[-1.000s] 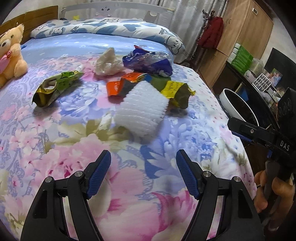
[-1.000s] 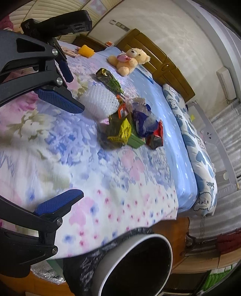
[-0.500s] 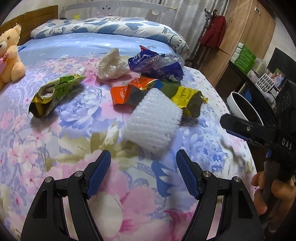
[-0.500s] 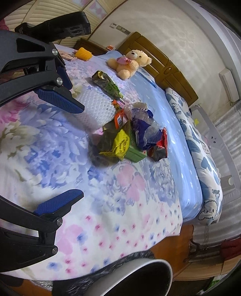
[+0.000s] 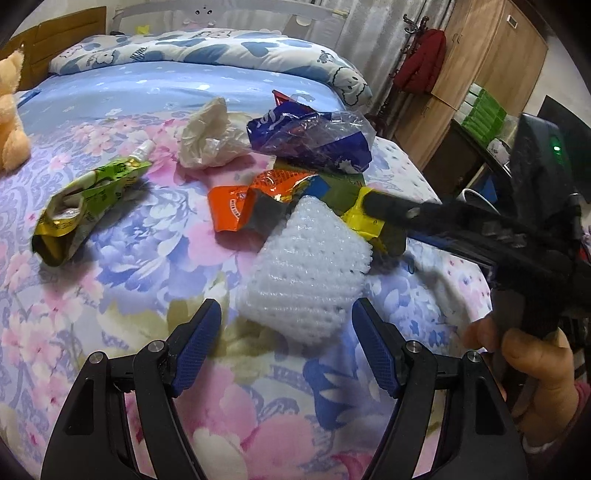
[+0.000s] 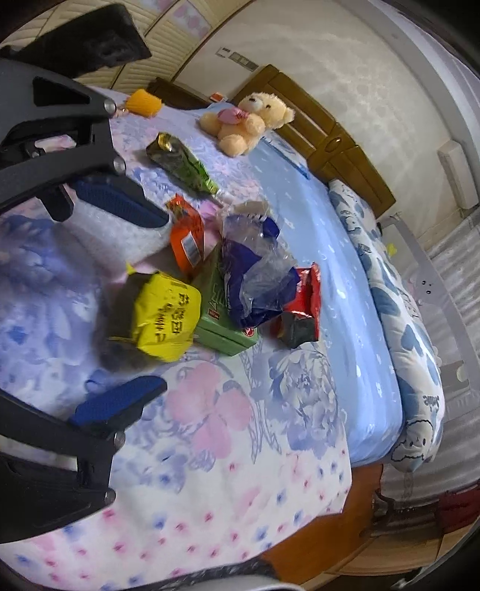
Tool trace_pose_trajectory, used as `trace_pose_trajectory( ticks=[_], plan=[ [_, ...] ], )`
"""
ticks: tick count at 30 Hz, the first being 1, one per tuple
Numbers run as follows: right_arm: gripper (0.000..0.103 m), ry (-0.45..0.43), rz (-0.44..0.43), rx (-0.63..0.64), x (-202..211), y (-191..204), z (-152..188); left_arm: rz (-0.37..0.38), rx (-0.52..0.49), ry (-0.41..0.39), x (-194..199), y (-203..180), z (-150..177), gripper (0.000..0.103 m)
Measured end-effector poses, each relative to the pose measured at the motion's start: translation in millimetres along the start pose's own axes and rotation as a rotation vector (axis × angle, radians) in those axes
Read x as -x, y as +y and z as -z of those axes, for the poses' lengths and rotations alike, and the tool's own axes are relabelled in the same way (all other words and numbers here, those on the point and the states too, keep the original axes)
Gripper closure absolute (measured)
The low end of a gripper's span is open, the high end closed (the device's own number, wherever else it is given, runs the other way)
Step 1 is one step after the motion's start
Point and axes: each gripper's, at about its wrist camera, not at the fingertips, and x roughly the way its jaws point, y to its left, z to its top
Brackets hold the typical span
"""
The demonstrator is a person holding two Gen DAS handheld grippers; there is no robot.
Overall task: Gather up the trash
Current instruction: 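Grasp white foam net with left tool while right tool grasps yellow packet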
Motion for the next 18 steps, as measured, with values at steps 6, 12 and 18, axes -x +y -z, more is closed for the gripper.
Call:
trace_pose_trajectory(
  ticks=[6, 12, 18],
  plan=[
    [0.077, 0.022, 0.007, 0.001, -8.2, -6.4, 1.4, 0.043, -0.005, 0.015, -9.5, 2.7, -2.5, 0.07],
    [0.084, -0.011, -0.014, -0.017, 13.7, -12.5, 9.6, 0.064, -0.029, -0.005, -0.4, -6.5, 1.5, 0.081],
    [0.084, -0.041, -0.009, -0.04, 46.0, -26.2, 22.8, 0.082, -0.06, -0.022, 9.7, -26.5, 5.0, 0.083]
  ],
)
